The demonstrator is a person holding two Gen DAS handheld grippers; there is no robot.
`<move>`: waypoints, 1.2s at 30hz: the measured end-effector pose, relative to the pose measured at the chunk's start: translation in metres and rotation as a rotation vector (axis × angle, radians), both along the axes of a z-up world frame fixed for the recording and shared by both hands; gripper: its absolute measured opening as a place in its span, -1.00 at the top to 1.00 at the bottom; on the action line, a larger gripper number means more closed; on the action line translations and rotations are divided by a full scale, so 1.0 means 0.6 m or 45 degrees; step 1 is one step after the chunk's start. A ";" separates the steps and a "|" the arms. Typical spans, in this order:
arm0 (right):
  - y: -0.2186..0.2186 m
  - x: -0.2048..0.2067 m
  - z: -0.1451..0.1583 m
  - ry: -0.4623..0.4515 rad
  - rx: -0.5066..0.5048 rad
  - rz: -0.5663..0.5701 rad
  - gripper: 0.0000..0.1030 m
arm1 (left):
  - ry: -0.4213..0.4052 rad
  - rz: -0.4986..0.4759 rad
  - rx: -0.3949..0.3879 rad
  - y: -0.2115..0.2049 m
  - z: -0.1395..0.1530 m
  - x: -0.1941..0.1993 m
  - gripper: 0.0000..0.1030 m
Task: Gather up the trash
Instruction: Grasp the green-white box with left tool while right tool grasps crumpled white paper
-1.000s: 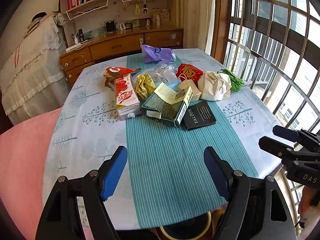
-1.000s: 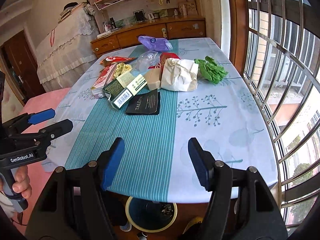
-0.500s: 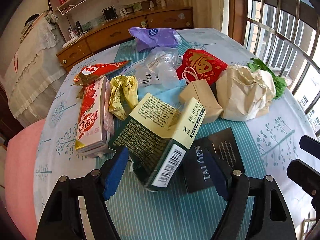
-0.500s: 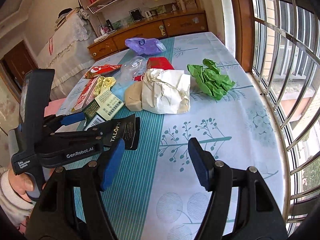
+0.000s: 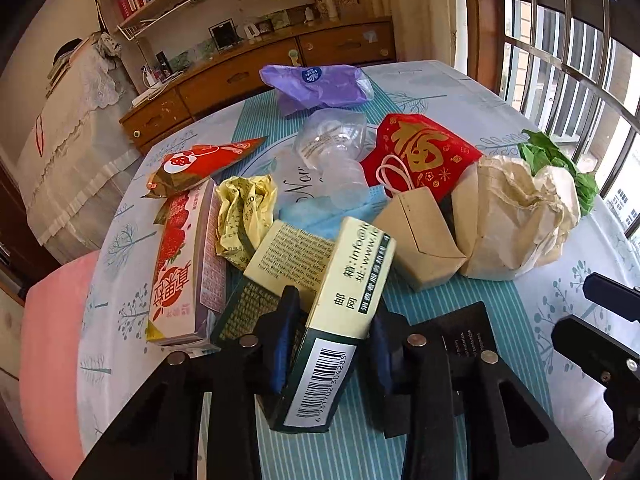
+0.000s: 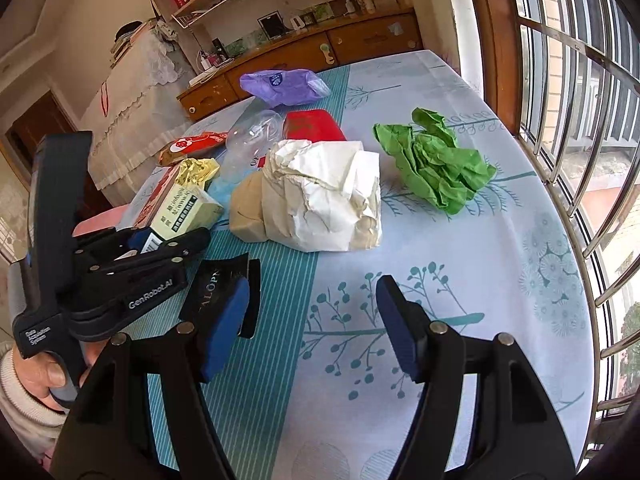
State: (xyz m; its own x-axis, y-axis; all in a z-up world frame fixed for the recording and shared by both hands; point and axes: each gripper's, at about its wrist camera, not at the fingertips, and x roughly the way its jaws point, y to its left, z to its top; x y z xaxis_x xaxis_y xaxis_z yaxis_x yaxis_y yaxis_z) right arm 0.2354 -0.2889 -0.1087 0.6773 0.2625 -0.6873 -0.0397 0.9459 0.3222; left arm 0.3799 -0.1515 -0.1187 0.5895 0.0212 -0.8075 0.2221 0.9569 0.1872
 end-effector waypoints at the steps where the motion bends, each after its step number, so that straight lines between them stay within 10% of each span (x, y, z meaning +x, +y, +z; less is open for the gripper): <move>1: 0.000 0.005 0.002 0.003 -0.004 -0.005 -0.23 | -0.010 -0.001 -0.010 0.002 0.007 -0.001 0.46; 17: 0.019 0.122 0.005 -0.016 -0.082 -0.148 -0.51 | -0.058 -0.052 -0.268 0.051 0.123 -0.064 0.53; 19: 0.018 0.129 -0.006 0.013 -0.039 -0.152 -0.16 | -0.046 -0.050 -0.274 0.059 0.127 -0.074 0.53; 21: 0.025 0.120 -0.002 -0.012 -0.057 -0.163 0.15 | -0.037 -0.049 -0.278 0.068 0.131 -0.085 0.53; 36: 0.092 -0.110 0.143 -0.201 -0.097 -0.063 0.19 | -0.092 -0.035 -0.340 0.177 0.236 -0.272 0.54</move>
State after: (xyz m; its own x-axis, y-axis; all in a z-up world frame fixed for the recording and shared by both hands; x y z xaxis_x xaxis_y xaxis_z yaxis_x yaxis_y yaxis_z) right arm 0.1694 -0.2335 -0.0231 0.7893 0.1771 -0.5879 -0.0366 0.9694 0.2429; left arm 0.2167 -0.0452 0.0231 0.6435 -0.2037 -0.7379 0.2439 0.9683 -0.0546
